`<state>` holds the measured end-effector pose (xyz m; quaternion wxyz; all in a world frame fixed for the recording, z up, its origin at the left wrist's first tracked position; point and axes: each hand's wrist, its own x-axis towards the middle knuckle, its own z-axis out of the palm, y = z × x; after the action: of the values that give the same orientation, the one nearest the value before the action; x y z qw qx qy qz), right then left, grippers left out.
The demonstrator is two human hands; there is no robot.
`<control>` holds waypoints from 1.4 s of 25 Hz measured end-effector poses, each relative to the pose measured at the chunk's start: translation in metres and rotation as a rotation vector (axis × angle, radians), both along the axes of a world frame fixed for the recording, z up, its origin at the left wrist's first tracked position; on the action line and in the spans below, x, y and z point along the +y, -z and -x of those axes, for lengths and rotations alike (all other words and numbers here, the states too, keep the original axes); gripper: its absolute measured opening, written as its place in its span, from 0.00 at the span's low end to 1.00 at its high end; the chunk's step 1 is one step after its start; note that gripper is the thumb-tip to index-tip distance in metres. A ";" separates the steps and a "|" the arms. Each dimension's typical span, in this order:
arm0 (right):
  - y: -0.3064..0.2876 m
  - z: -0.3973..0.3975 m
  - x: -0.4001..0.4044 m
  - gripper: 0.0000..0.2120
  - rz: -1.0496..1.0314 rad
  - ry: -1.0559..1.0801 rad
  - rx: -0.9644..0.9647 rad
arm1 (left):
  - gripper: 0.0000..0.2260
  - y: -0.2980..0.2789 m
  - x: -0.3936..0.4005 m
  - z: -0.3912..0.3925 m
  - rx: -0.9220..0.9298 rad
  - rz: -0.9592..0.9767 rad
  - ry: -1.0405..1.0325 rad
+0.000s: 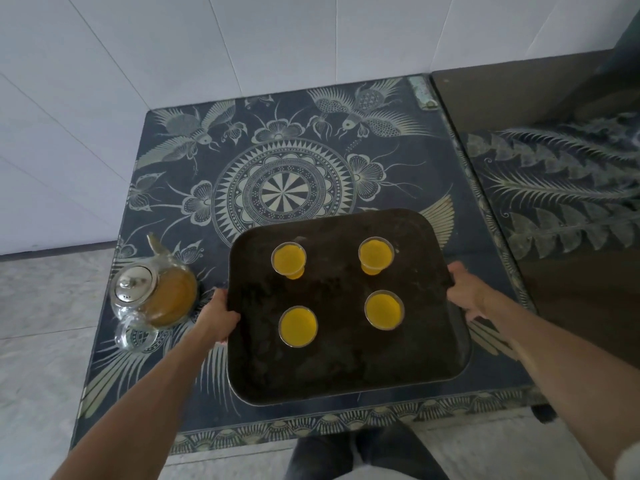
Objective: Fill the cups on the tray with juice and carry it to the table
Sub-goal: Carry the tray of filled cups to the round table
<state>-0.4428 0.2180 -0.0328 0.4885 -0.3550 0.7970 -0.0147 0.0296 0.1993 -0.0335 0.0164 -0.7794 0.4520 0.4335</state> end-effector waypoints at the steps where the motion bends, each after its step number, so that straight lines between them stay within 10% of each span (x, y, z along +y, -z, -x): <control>1: -0.001 0.000 0.000 0.17 -0.005 -0.002 0.001 | 0.24 0.000 0.002 0.000 0.008 0.000 -0.006; 35: -0.046 -0.038 -0.001 0.25 0.066 -0.419 -0.047 | 0.17 -0.026 0.194 0.000 0.085 0.063 -0.549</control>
<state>-0.4051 0.2169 0.0135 0.4875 -0.5282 0.6932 0.0527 0.0292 0.3932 -0.0078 -0.1451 -0.8540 0.2373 0.4397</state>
